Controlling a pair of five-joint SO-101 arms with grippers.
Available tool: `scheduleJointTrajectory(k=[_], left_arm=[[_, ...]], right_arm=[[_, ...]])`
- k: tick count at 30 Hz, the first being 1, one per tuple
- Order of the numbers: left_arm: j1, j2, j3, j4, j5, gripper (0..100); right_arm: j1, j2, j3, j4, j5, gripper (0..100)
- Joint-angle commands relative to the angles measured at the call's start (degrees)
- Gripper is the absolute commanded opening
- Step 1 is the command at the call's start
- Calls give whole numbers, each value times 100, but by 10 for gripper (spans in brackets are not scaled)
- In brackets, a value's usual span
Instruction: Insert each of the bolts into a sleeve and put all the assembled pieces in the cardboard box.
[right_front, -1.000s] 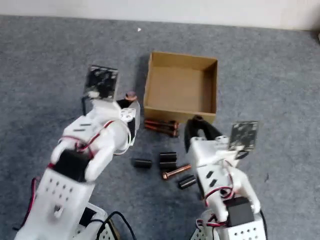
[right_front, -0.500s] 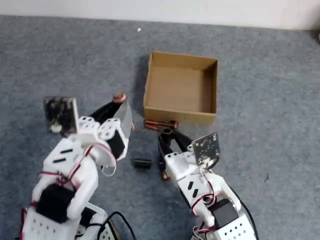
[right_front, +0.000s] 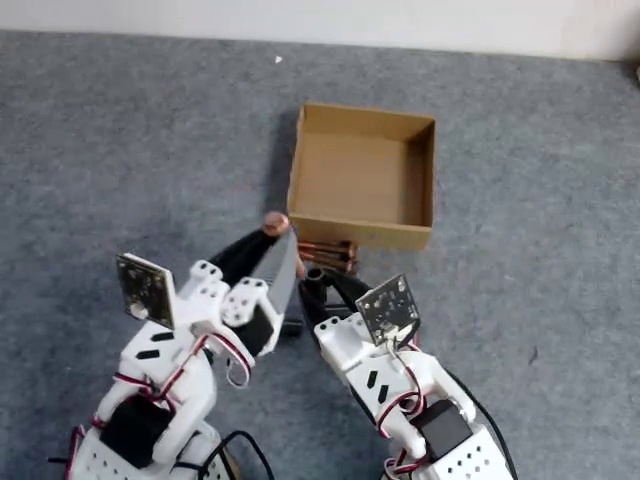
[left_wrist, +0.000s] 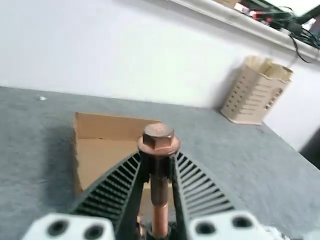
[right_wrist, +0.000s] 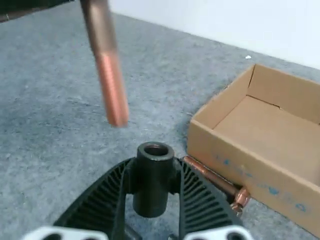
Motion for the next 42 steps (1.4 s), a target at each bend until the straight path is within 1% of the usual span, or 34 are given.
scheduleJointTrajectory(k=[1, 5, 9, 13, 16, 21, 30, 33, 36, 39, 42], left_arm=[[426, -171, 136, -220, 62, 5], [514, -171, 145, -220, 62, 5], [523, -171, 251, -264, 62, 5], [488, -171, 602, -809, 53, 5], [470, -180, 804, -1073, 53, 5], [-31, -180, 831, -1354, 53, 5], [-92, -180, 866, -1345, 62, 6], [-84, -180, 840, -1099, 62, 6], [154, -180, 831, -818, 9, 6], [558, -180, 884, -624, -457, 6], [576, -180, 963, -589, -519, 6]], right_arm=[[-84, -110, 189, -180, 62, 4], [-92, -110, 215, -180, 501, 4], [-92, -110, 215, -180, 563, 4], [-92, -110, 215, -180, 571, 4], [-92, -110, 207, -180, 571, 4], [-92, -110, 189, -180, 571, 4], [-75, -110, 198, -180, 571, 4], [-75, -110, 198, -180, 571, 4], [-75, -110, 207, -180, 571, 4], [-75, -110, 207, -171, 571, 4], [-75, -110, 215, -163, 571, 4]])
